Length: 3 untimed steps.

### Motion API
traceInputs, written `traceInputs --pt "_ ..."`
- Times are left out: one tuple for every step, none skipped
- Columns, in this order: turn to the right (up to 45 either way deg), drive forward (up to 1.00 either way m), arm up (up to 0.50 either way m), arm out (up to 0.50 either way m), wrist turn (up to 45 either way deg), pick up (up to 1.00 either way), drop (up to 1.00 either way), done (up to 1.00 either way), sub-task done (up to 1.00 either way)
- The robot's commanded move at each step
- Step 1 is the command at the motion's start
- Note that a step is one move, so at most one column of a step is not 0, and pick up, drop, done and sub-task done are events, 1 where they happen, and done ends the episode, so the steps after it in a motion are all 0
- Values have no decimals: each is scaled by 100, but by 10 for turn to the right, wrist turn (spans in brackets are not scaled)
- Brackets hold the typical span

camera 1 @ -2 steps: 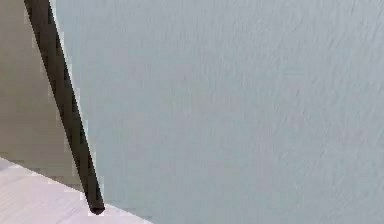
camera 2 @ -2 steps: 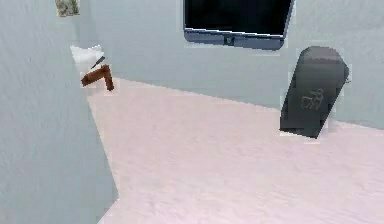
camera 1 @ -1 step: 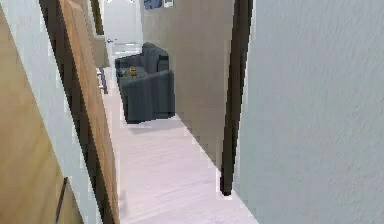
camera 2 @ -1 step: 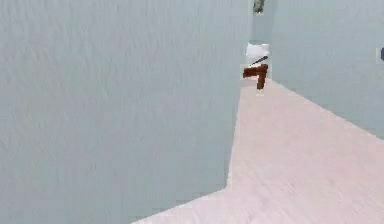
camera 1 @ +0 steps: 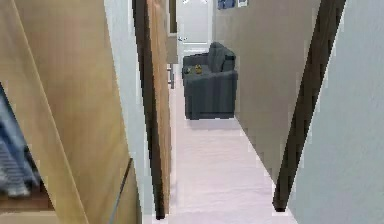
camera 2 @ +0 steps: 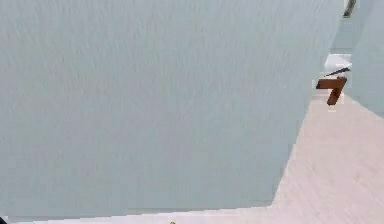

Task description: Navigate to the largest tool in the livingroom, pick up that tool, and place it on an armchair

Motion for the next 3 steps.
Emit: traceInputs --pt "0 25 0 0 0 0 0 0 0" --pt "150 0 0 0 0 0 0 0 0" --pt "0 80 0 0 0 0 0 0 0"
